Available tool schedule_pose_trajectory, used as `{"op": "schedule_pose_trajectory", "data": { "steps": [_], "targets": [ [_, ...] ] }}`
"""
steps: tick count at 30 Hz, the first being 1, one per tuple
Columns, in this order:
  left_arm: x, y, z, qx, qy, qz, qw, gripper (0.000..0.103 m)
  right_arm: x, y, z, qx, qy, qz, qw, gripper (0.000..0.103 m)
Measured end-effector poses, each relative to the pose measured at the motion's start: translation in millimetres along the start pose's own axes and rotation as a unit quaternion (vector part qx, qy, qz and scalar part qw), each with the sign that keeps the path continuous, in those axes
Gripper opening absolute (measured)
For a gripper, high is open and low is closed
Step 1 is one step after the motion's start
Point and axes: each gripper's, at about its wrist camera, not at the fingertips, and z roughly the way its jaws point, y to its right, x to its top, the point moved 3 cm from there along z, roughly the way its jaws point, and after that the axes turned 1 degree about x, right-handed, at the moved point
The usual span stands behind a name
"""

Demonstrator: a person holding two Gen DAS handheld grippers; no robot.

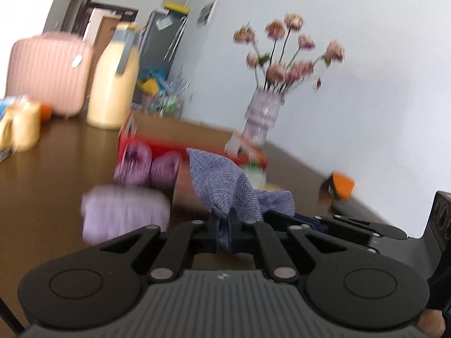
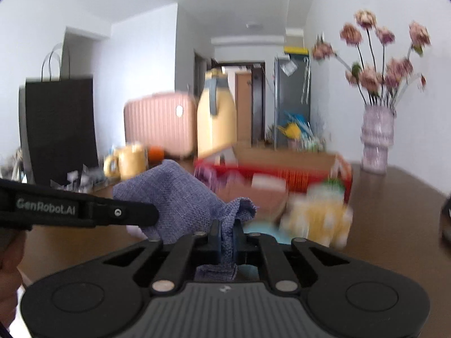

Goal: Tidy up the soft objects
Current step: 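Lift the purple cloth with both grippers and carry it into the cardboard box, then open both grippers to release the cloth and withdraw from the box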

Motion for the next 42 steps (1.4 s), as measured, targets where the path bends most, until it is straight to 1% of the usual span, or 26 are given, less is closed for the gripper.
{"op": "schedule_pose_trajectory", "data": {
  "steps": [1, 3, 5, 7, 8, 10, 12, 13, 14, 15, 17, 18, 19, 20, 22, 24, 25, 27, 28, 29, 31, 33, 36, 37, 39, 42],
  "targets": [
    [19, -2, 8, -0.006, 0.005, 0.000, 1.0000, 0.006, 17, 8, 8, 0.006, 0.006, 0.001, 1.000, 0.007],
    [56, -12, 33, -0.018, 0.015, -0.003, 0.9997, 0.006, 55, 24, 36, 0.011, 0.013, -0.008, 1.000, 0.007],
    [93, -28, 71, -0.012, 0.004, -0.014, 0.9998, 0.006, 91, 40, 78, 0.011, 0.007, -0.017, 1.000, 0.007],
    [129, -52, 119, -0.004, -0.020, -0.042, 0.9989, 0.006, 123, 57, 133, 0.020, -0.023, -0.016, 0.999, 0.007],
    [147, -65, 147, 0.008, -0.032, -0.057, 0.9978, 0.006, 138, 63, 165, 0.018, -0.042, -0.026, 0.999, 0.007],
    [170, -88, 199, 0.025, -0.060, -0.070, 0.9954, 0.006, 156, 74, 231, 0.008, -0.087, -0.054, 0.995, 0.007],
    [183, -113, 257, 0.046, -0.106, -0.081, 0.9899, 0.006, 160, 87, 301, 0.006, -0.148, -0.059, 0.987, 0.007],
    [185, -127, 282, 0.063, -0.127, -0.097, 0.9851, 0.006, 160, 94, 330, 0.007, -0.169, -0.046, 0.984, 0.007],
    [186, -137, 304, 0.075, -0.145, -0.101, 0.9813, 0.007, 158, 99, 357, 0.004, -0.191, -0.044, 0.981, 0.007],
    [187, -143, 319, 0.085, -0.154, -0.099, 0.9794, 0.009, 157, 103, 377, 0.000, -0.205, -0.042, 0.978, 0.007],
    [185, -150, 344, 0.118, -0.175, -0.076, 0.9745, 0.018, 154, 108, 409, -0.002, -0.226, -0.032, 0.974, 0.009],
    [182, -153, 351, 0.129, -0.185, -0.070, 0.9717, 0.028, 153, 110, 419, 0.000, -0.238, -0.028, 0.971, 0.017],
    [181, -156, 356, 0.135, -0.193, -0.067, 0.9696, 0.038, 150, 111, 427, 0.001, -0.247, -0.024, 0.969, 0.021],
    [181, -158, 356, 0.133, -0.186, -0.063, 0.9715, 0.039, 147, 111, 432, 0.002, -0.254, -0.022, 0.967, 0.024],
    [184, -159, 350, 0.130, -0.172, -0.065, 0.9742, 0.052, 142, 112, 435, 0.010, -0.256, -0.022, 0.967, 0.029],
    [190, -159, 341, 0.125, -0.156, -0.076, 0.9768, 0.055, 140, 115, 431, 0.013, -0.252, -0.023, 0.967, 0.040],
    [194, -158, 336, 0.123, -0.145, -0.078, 0.9787, 0.056, 142, 118, 427, 0.011, -0.247, -0.020, 0.969, 0.040],
    [201, -155, 324, 0.126, -0.136, -0.073, 0.9800, 0.058, 150, 126, 411, -0.004, -0.234, -0.012, 0.972, 0.040],
    [204, -152, 317, 0.129, -0.133, -0.067, 0.9804, 0.061, 156, 129, 399, -0.007, -0.227, -0.010, 0.974, 0.040],
    [209, -149, 309, 0.132, -0.130, -0.060, 0.9808, 0.063, 163, 133, 382, -0.011, -0.216, -0.011, 0.976, 0.042],
    [215, -141, 285, 0.140, -0.119, -0.045, 0.9821, 0.073, 178, 146, 351, -0.019, -0.199, -0.022, 0.980, 0.049],
    [221, -132, 258, 0.143, -0.106, -0.028, 0.9837, 0.076, 192, 155, 309, -0.037, -0.173, -0.042, 0.983, 0.059],
    [226, -123, 213, 0.157, -0.087, -0.001, 0.9838, 0.083, 208, 171, 247, -0.062, -0.144, -0.056, 0.986, 0.066],
    [225, -120, 197, 0.161, -0.081, 0.007, 0.9835, 0.084, 212, 176, 225, -0.068, -0.136, -0.055, 0.987, 0.068],
    [222, -114, 170, 0.168, -0.072, 0.016, 0.9829, 0.086, 216, 186, 193, -0.078, -0.121, -0.046, 0.989, 0.075],
    [213, -104, 139, 0.171, -0.059, 0.017, 0.9834, 0.087, 213, 191, 148, -0.085, -0.095, -0.025, 0.991, 0.078]
  ]
}}
